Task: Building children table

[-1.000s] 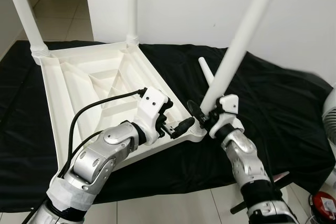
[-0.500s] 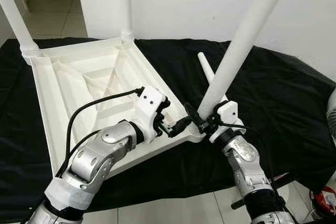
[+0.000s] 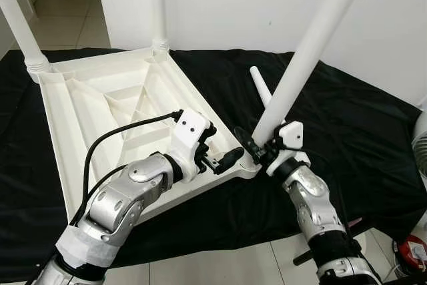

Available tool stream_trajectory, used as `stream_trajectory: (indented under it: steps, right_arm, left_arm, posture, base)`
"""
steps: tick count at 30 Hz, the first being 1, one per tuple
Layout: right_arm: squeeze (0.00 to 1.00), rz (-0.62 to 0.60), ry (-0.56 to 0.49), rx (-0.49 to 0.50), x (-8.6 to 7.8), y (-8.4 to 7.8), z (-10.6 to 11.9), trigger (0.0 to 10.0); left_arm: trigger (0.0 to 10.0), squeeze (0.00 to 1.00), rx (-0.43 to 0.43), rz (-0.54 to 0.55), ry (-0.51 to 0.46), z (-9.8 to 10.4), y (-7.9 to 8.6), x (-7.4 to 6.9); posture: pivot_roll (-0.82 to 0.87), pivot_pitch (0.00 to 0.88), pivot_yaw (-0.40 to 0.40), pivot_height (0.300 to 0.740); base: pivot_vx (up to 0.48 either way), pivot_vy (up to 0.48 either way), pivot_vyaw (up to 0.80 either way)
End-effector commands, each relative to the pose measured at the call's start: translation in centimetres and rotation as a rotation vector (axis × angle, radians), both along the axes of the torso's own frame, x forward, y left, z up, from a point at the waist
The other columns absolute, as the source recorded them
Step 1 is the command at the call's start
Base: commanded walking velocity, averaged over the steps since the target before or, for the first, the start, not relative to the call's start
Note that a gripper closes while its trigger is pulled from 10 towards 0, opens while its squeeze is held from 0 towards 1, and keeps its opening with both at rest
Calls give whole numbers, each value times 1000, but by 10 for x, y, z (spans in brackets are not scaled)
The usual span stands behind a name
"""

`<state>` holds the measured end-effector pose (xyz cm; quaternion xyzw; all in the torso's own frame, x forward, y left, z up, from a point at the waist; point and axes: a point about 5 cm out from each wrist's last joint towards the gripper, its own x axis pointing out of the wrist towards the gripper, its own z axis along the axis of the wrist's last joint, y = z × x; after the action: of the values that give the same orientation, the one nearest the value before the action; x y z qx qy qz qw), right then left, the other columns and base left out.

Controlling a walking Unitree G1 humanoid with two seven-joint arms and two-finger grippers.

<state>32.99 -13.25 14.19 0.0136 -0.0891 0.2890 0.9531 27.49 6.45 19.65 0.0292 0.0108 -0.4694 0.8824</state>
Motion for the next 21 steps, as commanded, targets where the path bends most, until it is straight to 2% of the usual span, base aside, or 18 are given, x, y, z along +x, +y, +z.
stream_trajectory:
  steps: [1, 11, 21]
  right_arm:
    - [0, -70, 261, -51, -7, -9, -52, 10000]
    - [0, -155, 349, 10, 1, -14, -56, 10000]
    - [0, -123, 293, 44, -7, -8, -53, 10000]
  left_arm:
    - [10000, 0, 4, -46, -10, 3, -1, -4]
    - [10000, 0, 3, -40, -18, 4, -1, -4]
    - [10000, 0, -9, -55, -29, 5, -2, -5]
  posture:
    - [59, 94, -85, 740]
    - [66, 83, -95, 740]
    - [62, 71, -95, 740]
  base:
    - [0, 0, 0]
    - [0, 0, 0]
    - [0, 0, 0]
